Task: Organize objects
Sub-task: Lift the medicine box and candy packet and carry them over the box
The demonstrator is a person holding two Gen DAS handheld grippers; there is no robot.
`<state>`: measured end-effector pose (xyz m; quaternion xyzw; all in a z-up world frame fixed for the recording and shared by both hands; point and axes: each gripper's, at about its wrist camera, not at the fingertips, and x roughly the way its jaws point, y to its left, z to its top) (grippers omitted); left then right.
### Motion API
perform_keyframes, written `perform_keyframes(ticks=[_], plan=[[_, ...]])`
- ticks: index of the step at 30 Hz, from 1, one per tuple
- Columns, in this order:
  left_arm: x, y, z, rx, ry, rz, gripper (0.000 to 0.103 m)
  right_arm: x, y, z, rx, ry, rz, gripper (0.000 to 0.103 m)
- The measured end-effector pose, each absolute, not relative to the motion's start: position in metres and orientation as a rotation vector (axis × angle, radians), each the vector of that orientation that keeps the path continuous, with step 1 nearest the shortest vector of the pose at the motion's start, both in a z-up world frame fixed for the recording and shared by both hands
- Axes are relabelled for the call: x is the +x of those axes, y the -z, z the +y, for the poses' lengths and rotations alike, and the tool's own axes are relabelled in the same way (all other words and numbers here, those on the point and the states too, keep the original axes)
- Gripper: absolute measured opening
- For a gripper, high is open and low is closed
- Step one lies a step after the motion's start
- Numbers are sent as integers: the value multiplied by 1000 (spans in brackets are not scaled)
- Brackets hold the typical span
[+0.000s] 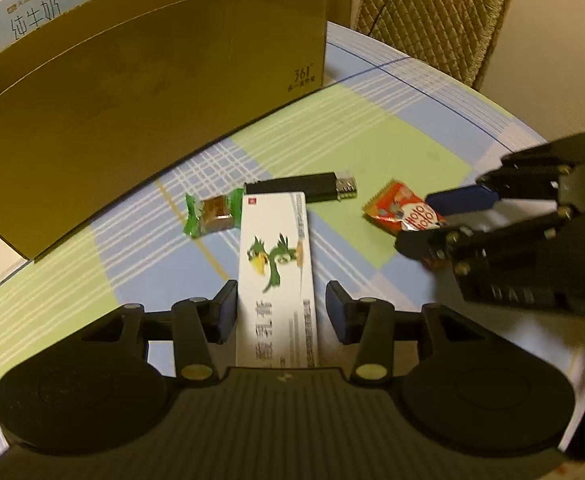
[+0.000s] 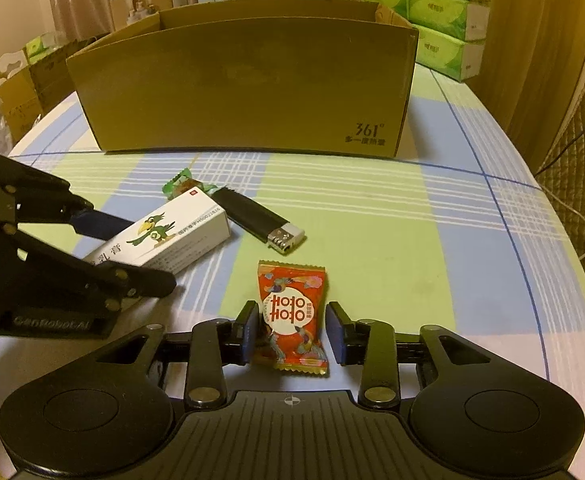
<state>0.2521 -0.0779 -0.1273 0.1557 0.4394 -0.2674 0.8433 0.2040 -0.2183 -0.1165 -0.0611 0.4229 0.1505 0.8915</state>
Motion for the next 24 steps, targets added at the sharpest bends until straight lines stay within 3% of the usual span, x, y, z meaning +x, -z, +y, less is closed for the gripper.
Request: perform_keyframes(ticks=[9, 14, 24], plan=[[253, 131, -80, 285, 495, 924, 33, 204, 118, -215, -145, -305, 864, 31], [249, 130, -79, 255, 444, 939, 33, 200, 116, -209, -187, -318, 869, 23], [210, 100, -65, 116, 321, 946, 33, 175, 82, -209, -112, -348, 837, 23]])
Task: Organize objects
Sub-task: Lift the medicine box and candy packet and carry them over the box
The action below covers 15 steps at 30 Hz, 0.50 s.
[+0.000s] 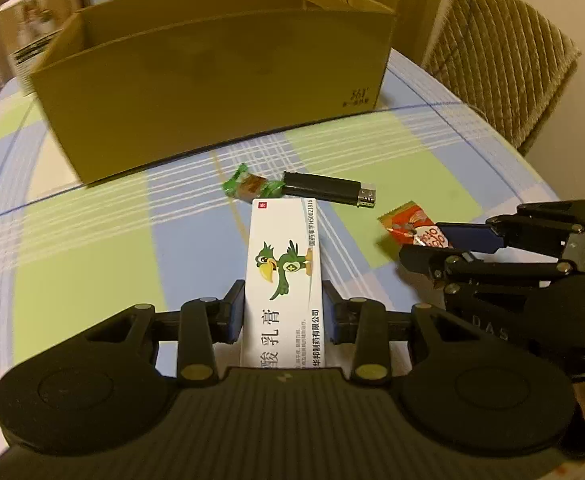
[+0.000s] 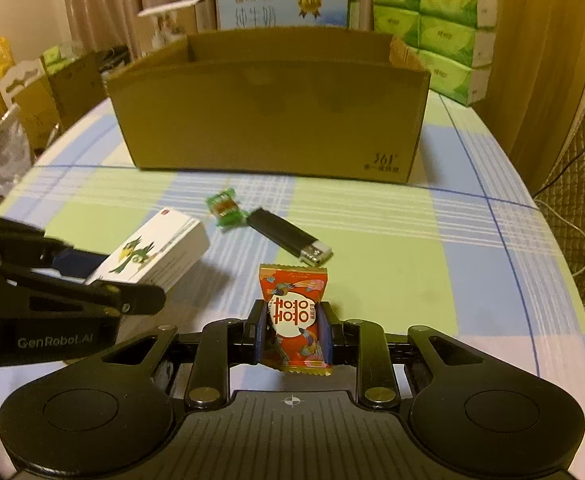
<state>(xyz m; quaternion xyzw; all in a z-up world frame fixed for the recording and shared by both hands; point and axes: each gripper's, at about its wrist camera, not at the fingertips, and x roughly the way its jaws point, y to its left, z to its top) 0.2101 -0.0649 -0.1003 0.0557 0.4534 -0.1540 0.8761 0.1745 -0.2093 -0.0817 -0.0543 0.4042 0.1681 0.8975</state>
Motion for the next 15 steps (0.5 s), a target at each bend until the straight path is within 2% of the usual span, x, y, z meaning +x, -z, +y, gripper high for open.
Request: perform_keyframes(ticks=[15], plan=[[142, 44, -50, 20, 212, 907, 33, 120, 20, -212, -89, -387, 758, 23]])
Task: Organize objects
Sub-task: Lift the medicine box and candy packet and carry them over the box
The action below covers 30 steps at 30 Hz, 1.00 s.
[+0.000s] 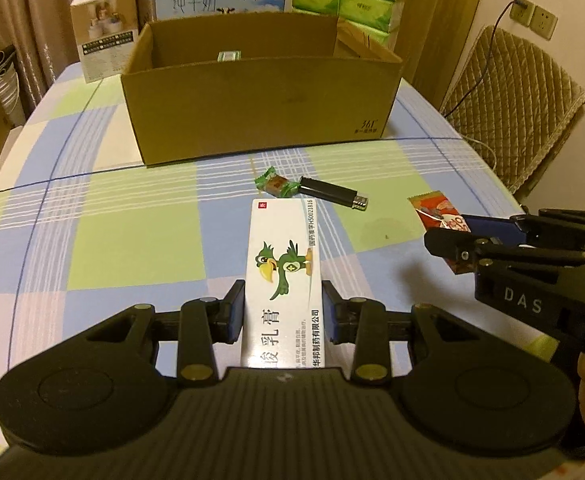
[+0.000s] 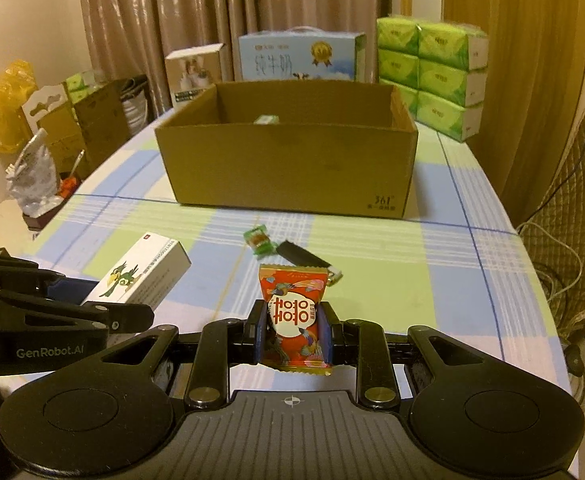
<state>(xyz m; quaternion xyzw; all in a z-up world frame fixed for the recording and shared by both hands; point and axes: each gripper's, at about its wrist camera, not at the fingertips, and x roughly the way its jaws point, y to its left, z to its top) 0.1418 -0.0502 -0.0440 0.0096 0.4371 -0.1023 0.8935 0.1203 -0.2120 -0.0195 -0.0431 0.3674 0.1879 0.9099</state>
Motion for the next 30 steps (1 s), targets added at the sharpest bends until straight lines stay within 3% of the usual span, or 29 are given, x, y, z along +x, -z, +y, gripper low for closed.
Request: perform_keyframes(ticks=[11, 30], plan=[[116, 11, -50, 19, 203, 858, 33, 96, 0, -210, -92, -403, 725, 23], [105, -1, -49, 18, 208, 830, 33, 89, -11, -214, -85, -400, 706, 23]])
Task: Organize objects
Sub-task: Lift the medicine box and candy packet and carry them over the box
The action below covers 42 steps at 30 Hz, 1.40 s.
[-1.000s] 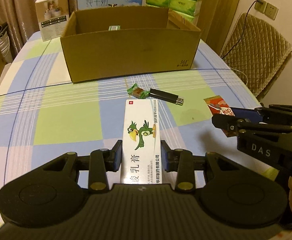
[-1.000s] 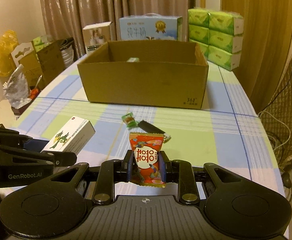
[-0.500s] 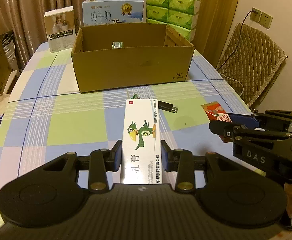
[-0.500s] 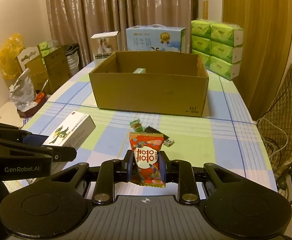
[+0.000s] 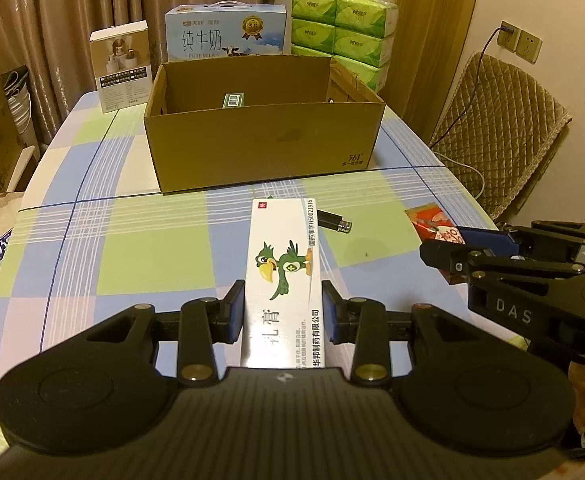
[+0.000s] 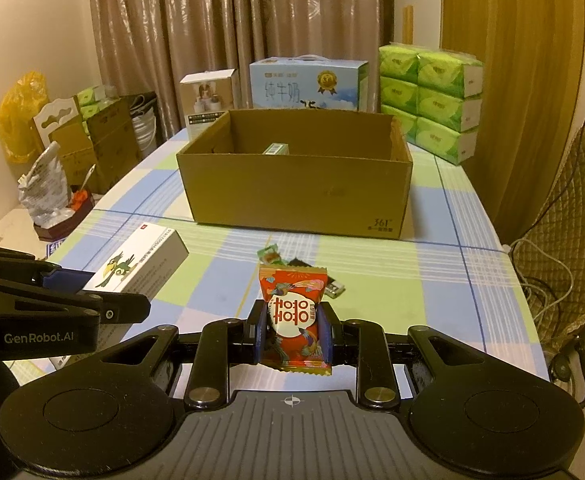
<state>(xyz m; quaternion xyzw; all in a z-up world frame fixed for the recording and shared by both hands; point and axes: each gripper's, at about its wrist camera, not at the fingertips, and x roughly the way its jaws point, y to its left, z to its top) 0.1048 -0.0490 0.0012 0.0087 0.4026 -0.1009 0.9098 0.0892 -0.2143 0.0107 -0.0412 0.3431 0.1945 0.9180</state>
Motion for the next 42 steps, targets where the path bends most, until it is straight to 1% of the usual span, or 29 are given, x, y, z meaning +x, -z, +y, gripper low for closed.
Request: perform_keyframes(ticks=[26, 42], plan=[[117, -3, -54, 10, 216, 832, 33, 101, -8, -223, -64, -386, 720, 23], [157, -20, -44, 3, 231, 805, 33, 153, -33, -222, -54, -399, 691, 23]])
